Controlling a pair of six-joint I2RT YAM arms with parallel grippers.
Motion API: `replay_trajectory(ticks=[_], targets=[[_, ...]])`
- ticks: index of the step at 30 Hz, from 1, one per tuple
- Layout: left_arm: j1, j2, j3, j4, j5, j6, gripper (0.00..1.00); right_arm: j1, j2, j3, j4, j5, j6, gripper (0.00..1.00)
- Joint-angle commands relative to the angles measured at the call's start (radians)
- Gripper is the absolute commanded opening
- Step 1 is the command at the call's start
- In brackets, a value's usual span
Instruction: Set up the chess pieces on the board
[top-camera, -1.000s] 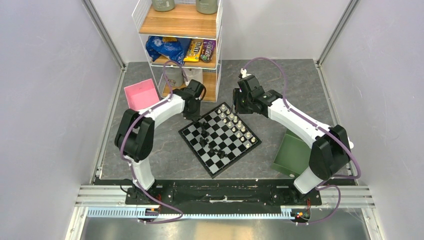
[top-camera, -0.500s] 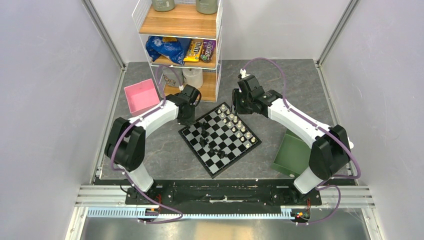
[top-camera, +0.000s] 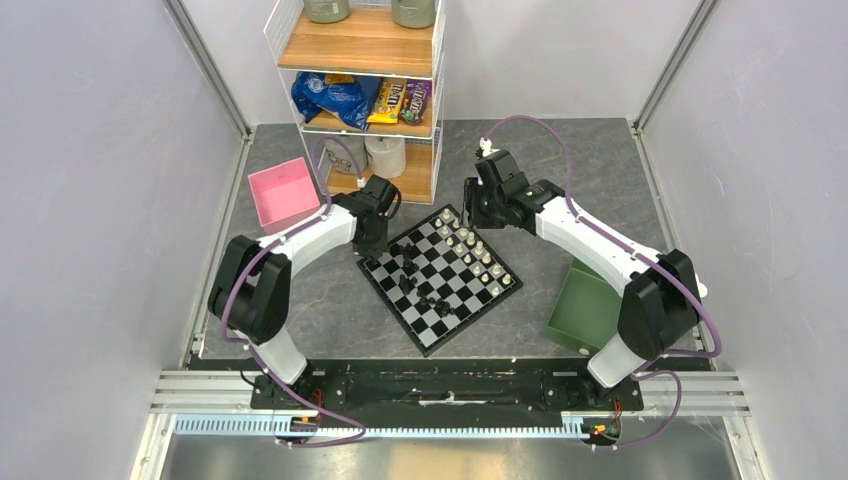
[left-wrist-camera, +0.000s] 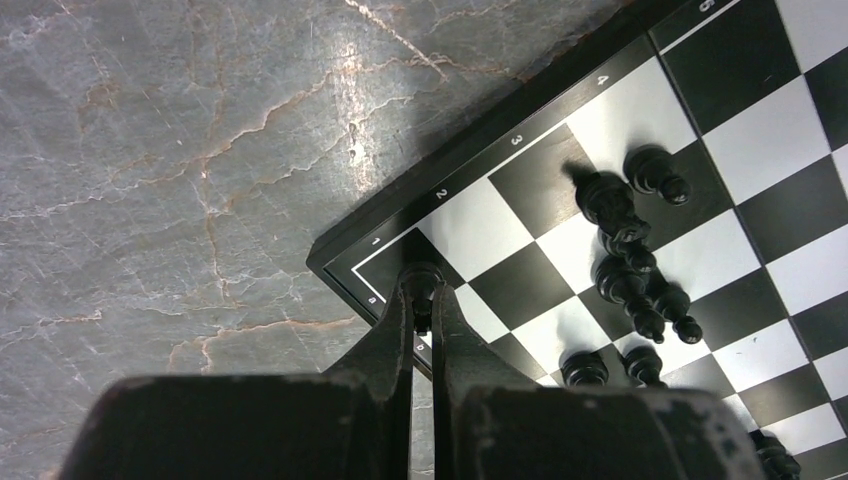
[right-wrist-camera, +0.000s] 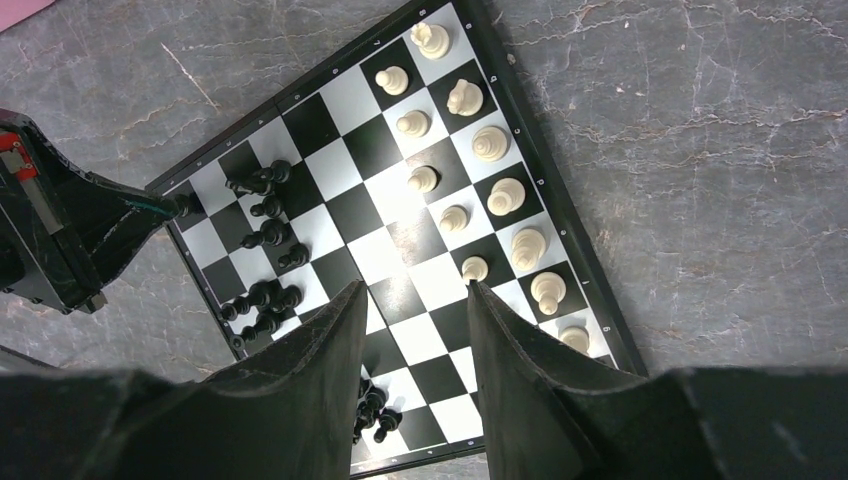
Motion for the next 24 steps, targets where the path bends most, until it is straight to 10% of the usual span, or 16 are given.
replay_trajectory(ticks=[1,8,14,24], targets=[[0.005,-0.045,-0.027,-0.011,-0.005,-0.026,0.02,-0.005,0.008,0.028,0.022,-0.009,0.003,0.5],[0.006,-0.035,-0.041,-0.001,-0.006,-0.021,0.02,-0.005,0.014,0.034,0.023,-0.019,0.004,0.5],[0.006,-0.044,-0.032,-0.002,-0.009,-0.021,0.45,-0.006,0.012,0.032,0.02,-0.023,0.002,0.51],[0.006,-0.15,0.022,0.014,0.014,-0.044,0.59,-0.005,0.01,0.039,0.021,-0.023,0.004,0.52]])
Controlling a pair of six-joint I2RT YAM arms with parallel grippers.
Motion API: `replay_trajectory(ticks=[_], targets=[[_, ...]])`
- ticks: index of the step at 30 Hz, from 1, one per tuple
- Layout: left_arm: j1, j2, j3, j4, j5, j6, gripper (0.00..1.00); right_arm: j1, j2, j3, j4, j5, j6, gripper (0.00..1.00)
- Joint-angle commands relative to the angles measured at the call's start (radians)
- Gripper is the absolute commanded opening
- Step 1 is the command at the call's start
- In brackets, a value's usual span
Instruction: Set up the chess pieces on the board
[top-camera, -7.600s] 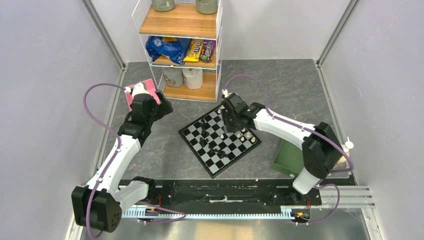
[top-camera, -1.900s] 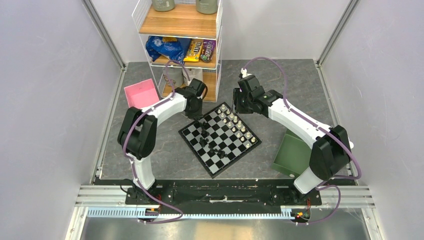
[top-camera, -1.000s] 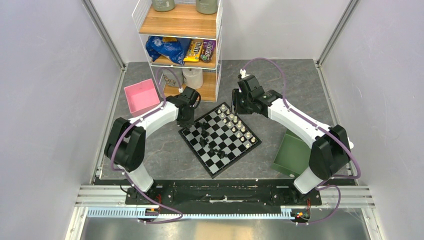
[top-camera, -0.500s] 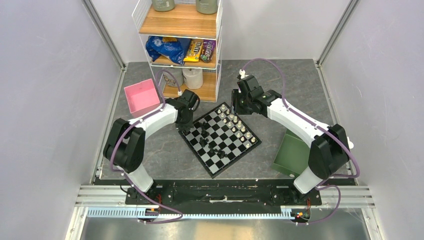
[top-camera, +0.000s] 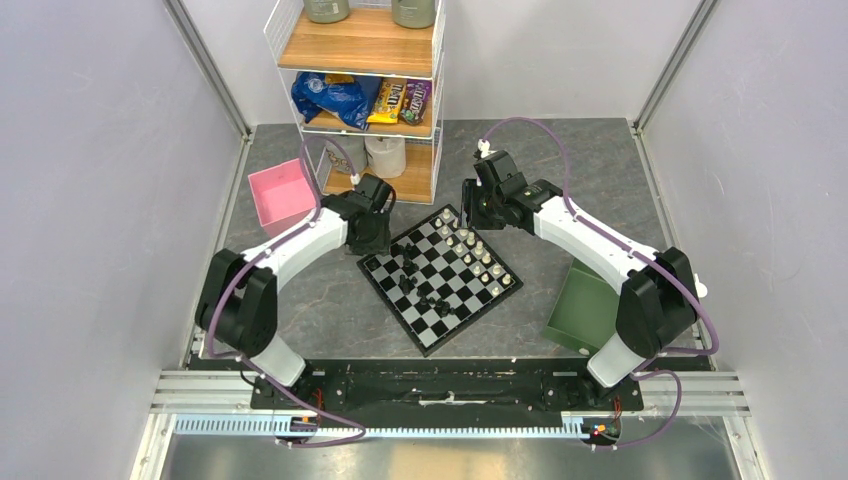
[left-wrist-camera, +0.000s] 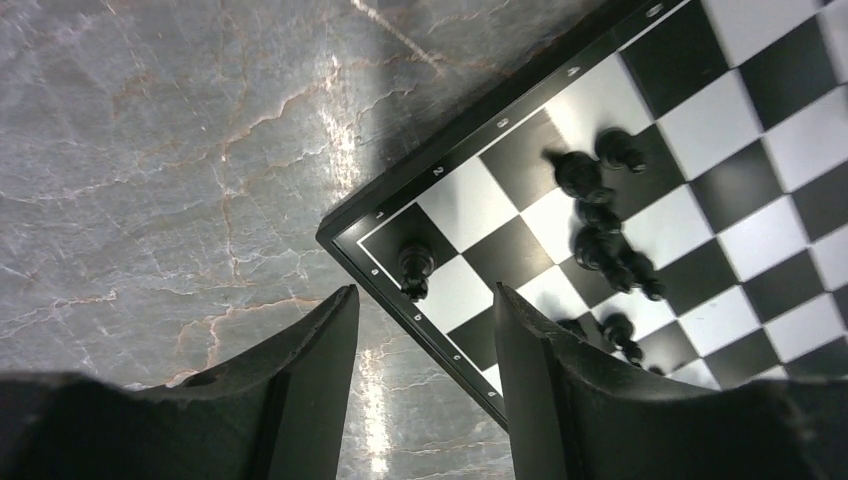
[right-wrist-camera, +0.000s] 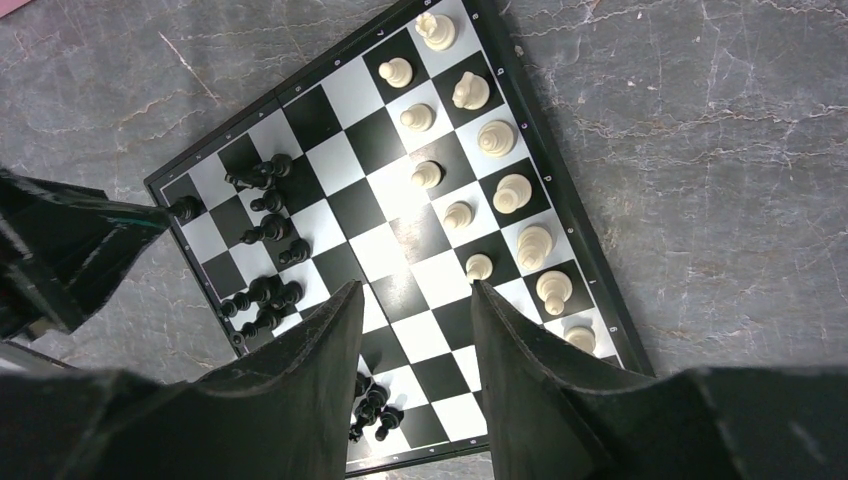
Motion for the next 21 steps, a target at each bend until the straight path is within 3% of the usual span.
replay_trajectory(ticks=[1,12,21], targets=[[0.004,-0.086,0.053,0.03,0.025,-0.033,0.6,-0.005,-0.004,0.04,0.021,-0.005,0.004,0.52],[-0.002,0.012,0.115,0.079,0.146,-0.021,0.58,-0.005,-0.008,0.046,0.021,-0.004,0.003,0.54],[-0.016,0.097,0.158,0.084,0.164,-0.026,0.56,-0.005,0.002,0.049,0.021,-0.004,0.001,0.55]])
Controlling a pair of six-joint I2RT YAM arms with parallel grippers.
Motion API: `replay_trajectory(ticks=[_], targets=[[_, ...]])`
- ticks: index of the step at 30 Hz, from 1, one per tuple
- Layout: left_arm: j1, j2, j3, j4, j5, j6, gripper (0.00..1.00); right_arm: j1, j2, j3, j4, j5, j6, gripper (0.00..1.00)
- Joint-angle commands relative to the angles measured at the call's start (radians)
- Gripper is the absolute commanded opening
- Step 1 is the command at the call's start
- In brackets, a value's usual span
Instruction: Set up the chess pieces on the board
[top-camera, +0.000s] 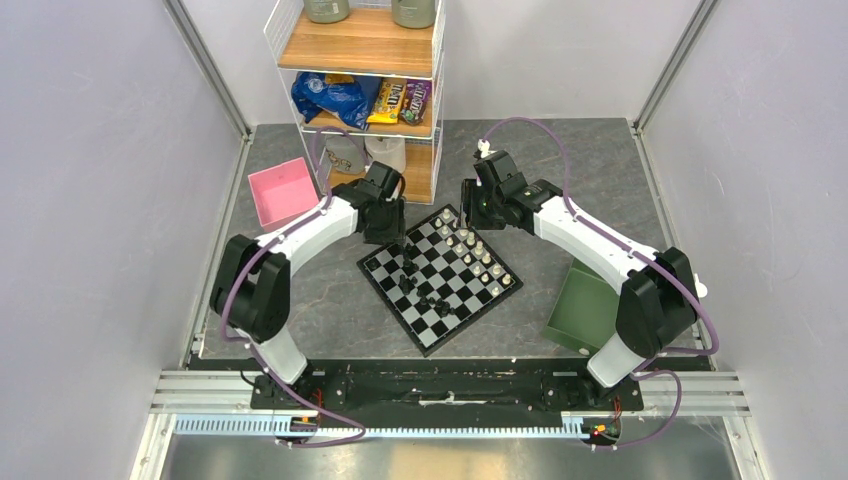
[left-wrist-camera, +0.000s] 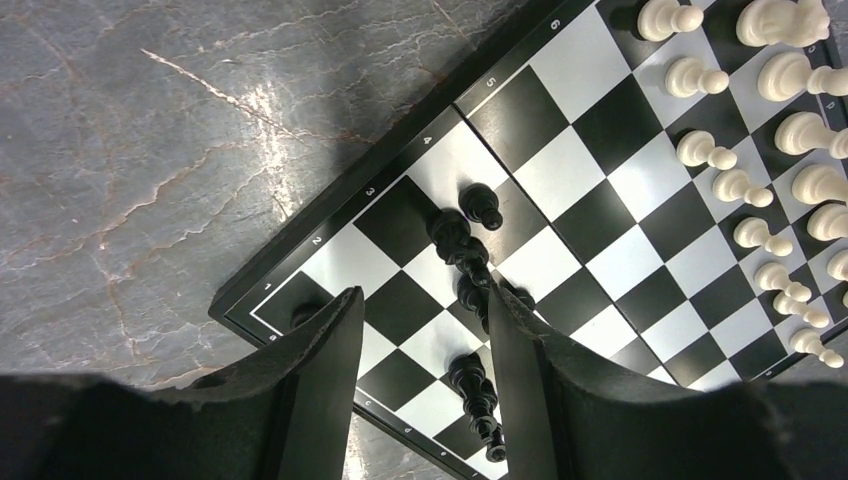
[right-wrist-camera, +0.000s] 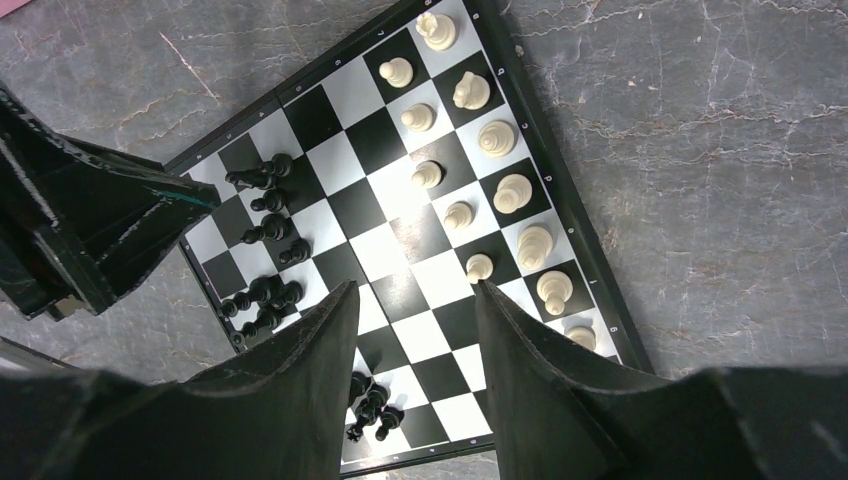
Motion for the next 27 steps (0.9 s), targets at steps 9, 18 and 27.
replay_trajectory(ticks=[9,18,27], targets=[[-0.02,0.058,0.042,0.049,0.026,-0.041,0.55,-0.005,0.01,0.05,0.018,-0.009,-0.002,0.55],[-0.028,0.088,0.039,0.063,0.003,-0.059,0.45,-0.005,0.006,0.047,0.014,-0.004,-0.01,0.54],[-0.028,0.104,0.047,0.074,-0.019,-0.065,0.45,-0.005,0.002,0.042,0.014,-0.004,-0.011,0.54]])
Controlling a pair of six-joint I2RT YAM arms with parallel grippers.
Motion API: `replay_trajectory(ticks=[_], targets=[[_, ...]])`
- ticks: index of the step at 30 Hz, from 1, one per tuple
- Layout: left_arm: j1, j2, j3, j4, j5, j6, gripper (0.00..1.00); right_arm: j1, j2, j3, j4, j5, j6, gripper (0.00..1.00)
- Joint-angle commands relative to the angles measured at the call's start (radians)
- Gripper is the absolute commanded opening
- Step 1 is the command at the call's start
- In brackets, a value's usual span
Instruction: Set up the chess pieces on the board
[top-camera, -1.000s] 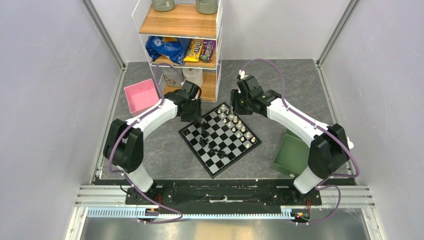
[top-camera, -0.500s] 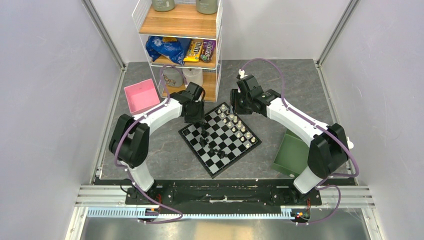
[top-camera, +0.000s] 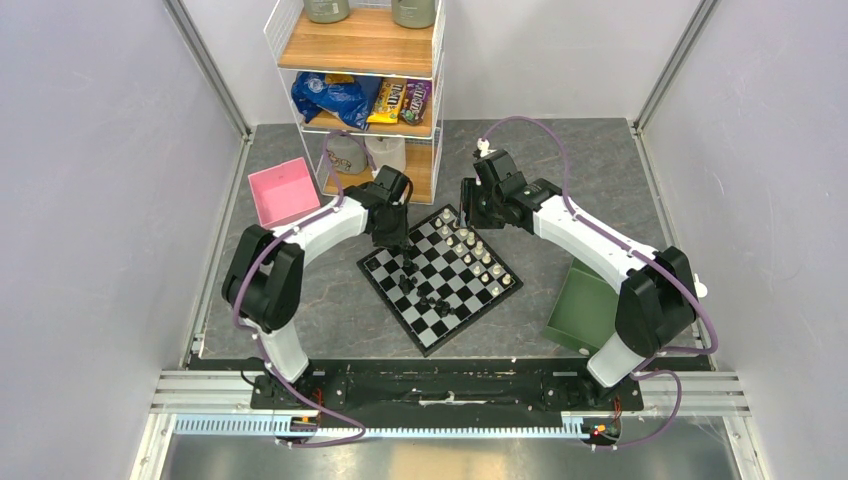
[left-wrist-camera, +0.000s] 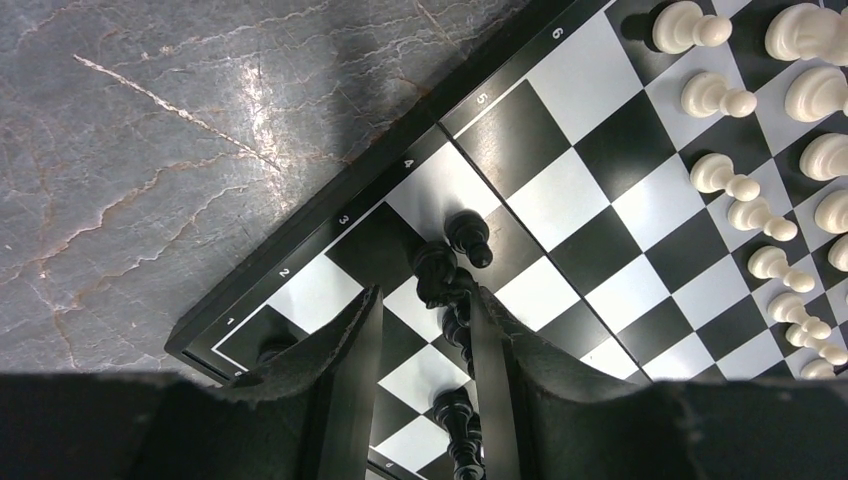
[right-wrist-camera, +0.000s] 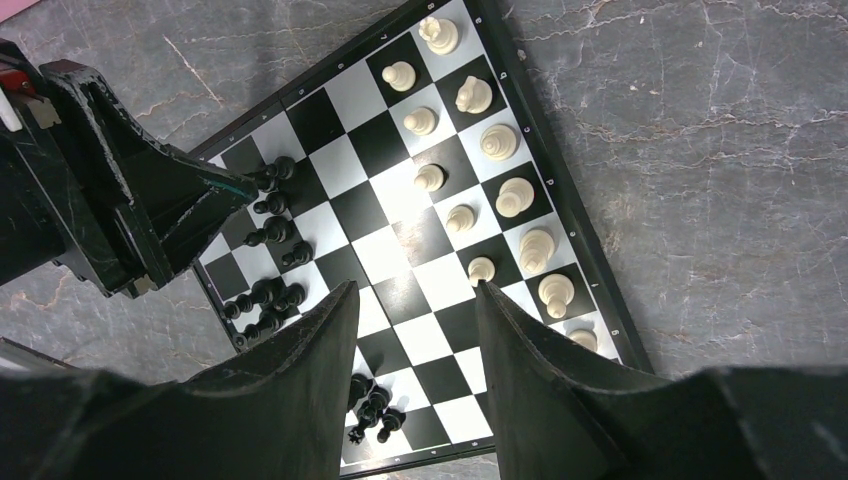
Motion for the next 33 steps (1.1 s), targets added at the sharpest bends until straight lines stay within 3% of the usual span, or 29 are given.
replay_trajectory(ticks=[1,5,9,16,20,33], targets=[[-0.006,0.02,0.042,0.032,-0.019,-0.032,0.45,-0.004,-0.003,0.032,0.014,-0.004,-0.011,0.54],[-0.007,0.026,0.043,0.032,-0.019,-0.033,0.43,-0.005,-0.003,0.032,0.014,-0.004,-0.01,0.54],[-0.006,0.028,0.041,0.032,-0.024,-0.033,0.35,-0.005,-0.001,0.035,0.014,-0.007,-0.012,0.54],[-0.006,0.019,0.033,0.032,-0.016,-0.026,0.1,-0.005,0.0,0.035,0.014,-0.006,-0.014,0.54],[-0.006,0.005,0.023,0.022,-0.007,-0.02,0.02,-0.006,0.001,0.034,0.013,-0.005,-0.014,0.55],[-0.006,-0.08,-0.032,-0.009,0.01,-0.012,0.02,-0.005,0.006,0.035,0.014,-0.017,-0.011,0.55]])
